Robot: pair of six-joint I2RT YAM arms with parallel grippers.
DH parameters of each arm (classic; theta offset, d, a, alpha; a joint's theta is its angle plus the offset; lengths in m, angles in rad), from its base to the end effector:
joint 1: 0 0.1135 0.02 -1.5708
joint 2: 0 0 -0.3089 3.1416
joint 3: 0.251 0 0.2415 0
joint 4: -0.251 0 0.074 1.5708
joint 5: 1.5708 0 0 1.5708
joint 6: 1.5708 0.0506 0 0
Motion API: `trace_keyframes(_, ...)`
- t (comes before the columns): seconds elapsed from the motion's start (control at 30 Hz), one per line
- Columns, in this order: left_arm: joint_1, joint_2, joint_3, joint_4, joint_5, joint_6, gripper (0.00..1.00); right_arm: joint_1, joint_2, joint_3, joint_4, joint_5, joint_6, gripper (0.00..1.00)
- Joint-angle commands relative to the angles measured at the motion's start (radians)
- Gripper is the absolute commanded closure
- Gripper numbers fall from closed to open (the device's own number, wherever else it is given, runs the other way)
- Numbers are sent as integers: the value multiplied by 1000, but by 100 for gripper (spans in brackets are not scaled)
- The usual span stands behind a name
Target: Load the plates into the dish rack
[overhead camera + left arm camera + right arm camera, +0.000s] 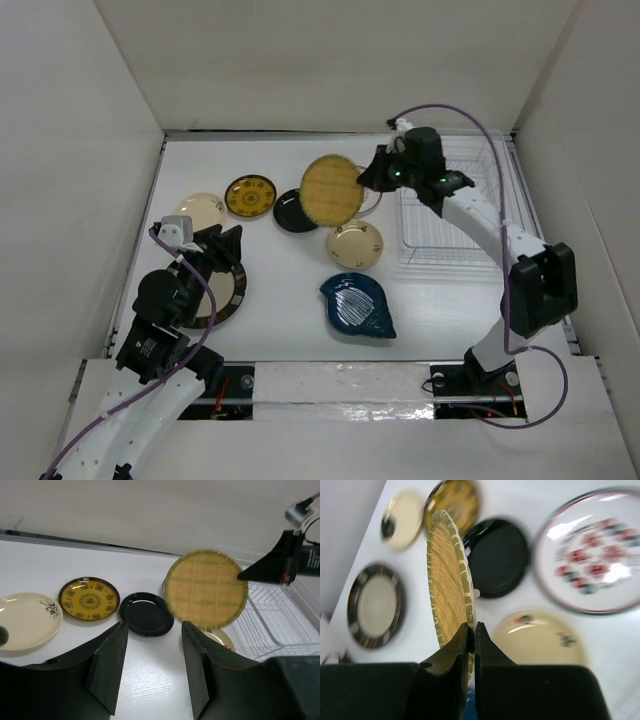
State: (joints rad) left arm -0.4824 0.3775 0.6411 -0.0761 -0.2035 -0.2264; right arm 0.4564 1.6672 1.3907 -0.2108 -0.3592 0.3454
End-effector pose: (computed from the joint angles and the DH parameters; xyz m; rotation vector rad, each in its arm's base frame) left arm 0.0619 -0.0208 0.3693 0.0075 1.4018 -0.4498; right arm 0.3498 0.1915 0.3580 -0.3497 2.1092 0.8544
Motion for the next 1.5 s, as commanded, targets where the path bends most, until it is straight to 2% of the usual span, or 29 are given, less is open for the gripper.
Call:
trace_keyframes(0.0,-2,-34,3,24,55,-16,56,-139,-115,37,70,221,59,100)
trace_keyframes(0.13,-2,-64,-1,21,76,-21,55,-287,-198,27,90,500,31,100)
trace_keyframes(0.17,-2,-74,-1,21,78,-22,55,-309,-222,24,96,654,15,100)
trace_keyframes(0.2,-2,-77,0,21,84,-22,55,-335,-230,18,105,719,-5,100)
trace_keyframes(0.23,-2,-80,0,19,87,-22,55,-396,-234,14,116,752,-17,100)
trace_keyframes(0.33,-2,-89,-1,18,101,-25,55,-478,-241,5,151,877,-106,100)
trace_keyframes(0.47,-2,-104,-3,19,118,-27,54,-528,-233,-4,229,971,-236,100)
trace_keyframes(0.57,-2,-117,-4,18,115,-28,53,-558,-204,16,261,985,-333,100)
trace_keyframes(0.9,-2,-118,-6,15,107,-31,52,-576,-67,71,254,865,-582,100)
trace_keyframes(1.27,-2,-100,-8,13,99,-30,51,-567,37,71,234,773,-592,100)
trace_keyframes(1.47,-2,-100,-8,13,95,-31,51,-539,59,13,272,781,-606,100)
